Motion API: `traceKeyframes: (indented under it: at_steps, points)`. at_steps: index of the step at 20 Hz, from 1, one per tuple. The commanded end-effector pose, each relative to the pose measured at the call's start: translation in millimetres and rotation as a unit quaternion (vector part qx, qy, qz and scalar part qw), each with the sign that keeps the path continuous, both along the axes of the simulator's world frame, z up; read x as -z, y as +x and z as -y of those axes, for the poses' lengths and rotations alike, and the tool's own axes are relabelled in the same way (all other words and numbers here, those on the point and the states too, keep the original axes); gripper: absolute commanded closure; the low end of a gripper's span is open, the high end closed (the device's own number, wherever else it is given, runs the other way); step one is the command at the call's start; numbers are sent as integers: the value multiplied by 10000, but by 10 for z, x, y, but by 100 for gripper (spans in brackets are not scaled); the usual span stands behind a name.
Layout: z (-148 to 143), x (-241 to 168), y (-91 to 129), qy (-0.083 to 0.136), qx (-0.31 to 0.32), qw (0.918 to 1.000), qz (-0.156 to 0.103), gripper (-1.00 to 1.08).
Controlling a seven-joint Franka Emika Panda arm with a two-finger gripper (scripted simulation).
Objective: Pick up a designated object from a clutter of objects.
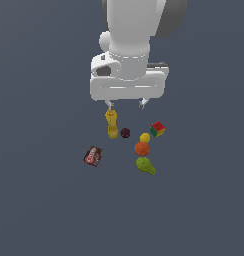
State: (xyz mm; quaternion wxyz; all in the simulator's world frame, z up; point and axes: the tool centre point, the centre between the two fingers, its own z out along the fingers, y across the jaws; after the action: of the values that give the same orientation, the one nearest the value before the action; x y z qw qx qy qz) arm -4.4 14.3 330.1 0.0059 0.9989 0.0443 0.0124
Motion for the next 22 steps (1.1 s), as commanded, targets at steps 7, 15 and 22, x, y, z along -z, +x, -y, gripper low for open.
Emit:
traceKeyframes:
  at_steps: [7, 15, 22]
  points:
    - [186, 55, -18, -82, 122, 9999, -37, -92]
    - [284, 88, -30, -125, 198, 9997, -58, -92]
    - [251, 162, -12, -117, 409, 9991, -55, -92]
